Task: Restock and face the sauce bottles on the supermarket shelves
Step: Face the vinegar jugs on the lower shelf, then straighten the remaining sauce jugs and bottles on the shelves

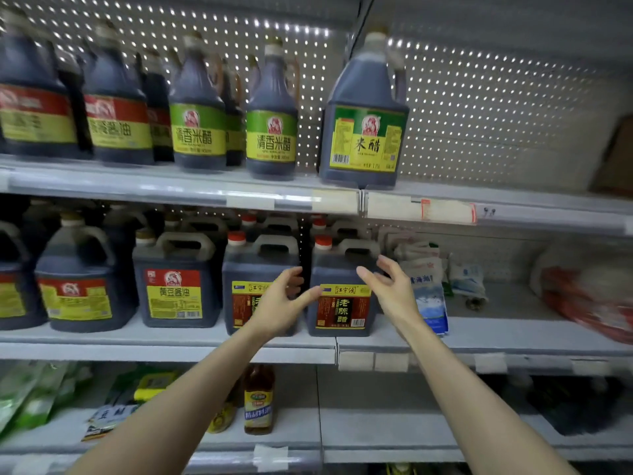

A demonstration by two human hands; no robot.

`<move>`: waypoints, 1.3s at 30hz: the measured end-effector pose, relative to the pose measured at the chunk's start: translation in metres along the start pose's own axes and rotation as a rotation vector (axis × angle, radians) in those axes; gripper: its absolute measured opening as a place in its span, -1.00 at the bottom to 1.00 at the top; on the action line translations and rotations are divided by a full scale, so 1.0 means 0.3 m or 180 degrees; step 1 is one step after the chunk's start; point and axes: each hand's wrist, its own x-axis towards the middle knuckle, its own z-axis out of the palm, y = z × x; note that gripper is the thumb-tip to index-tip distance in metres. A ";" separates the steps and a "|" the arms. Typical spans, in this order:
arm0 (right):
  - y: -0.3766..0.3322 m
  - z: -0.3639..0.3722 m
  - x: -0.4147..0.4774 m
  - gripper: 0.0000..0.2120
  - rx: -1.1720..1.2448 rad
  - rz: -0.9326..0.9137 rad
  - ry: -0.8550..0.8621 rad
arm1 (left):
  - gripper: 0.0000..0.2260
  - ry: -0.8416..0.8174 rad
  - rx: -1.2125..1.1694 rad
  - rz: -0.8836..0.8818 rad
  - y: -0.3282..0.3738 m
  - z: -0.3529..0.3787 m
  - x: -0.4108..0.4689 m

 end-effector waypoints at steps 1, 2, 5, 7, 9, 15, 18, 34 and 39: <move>-0.046 0.010 -0.013 -0.36 0.0011 -0.0095 -0.0013 | -0.46 0.0073 0.0034 0.0072 0.037 -0.030 -0.014; -0.093 0.023 -0.025 -0.37 0.0041 -0.0182 -0.0042 | -0.48 0.0140 0.0041 0.0140 0.073 -0.061 -0.029; -0.227 0.073 -0.052 -0.40 0.0246 -0.0363 -0.0230 | -0.50 0.0296 -0.0005 0.0289 0.169 -0.165 -0.085; -0.312 0.108 -0.070 -0.43 0.0374 -0.0496 -0.0338 | -0.50 0.0383 -0.0002 0.0365 0.224 -0.244 -0.128; -0.396 0.144 -0.092 -0.47 0.0490 -0.0649 -0.0476 | -0.50 0.0508 -0.0094 0.0416 0.282 -0.325 -0.177; -0.598 0.272 -0.176 -0.55 0.0818 -0.1027 -0.1089 | -0.47 0.1148 -0.0100 0.0512 0.415 -0.539 -0.346; -0.683 0.343 -0.232 -0.55 0.0911 -0.1209 -0.1346 | -0.51 0.1487 -0.0030 0.0524 0.469 -0.638 -0.440; -1.071 0.878 -0.599 -0.63 0.1477 -0.1634 -0.2243 | -0.43 0.2644 0.0718 0.0441 0.542 -1.203 -0.950; -1.186 1.135 -0.727 -0.61 0.1561 -0.1723 -0.2323 | -0.42 0.2745 0.0837 0.0483 0.492 -1.467 -1.061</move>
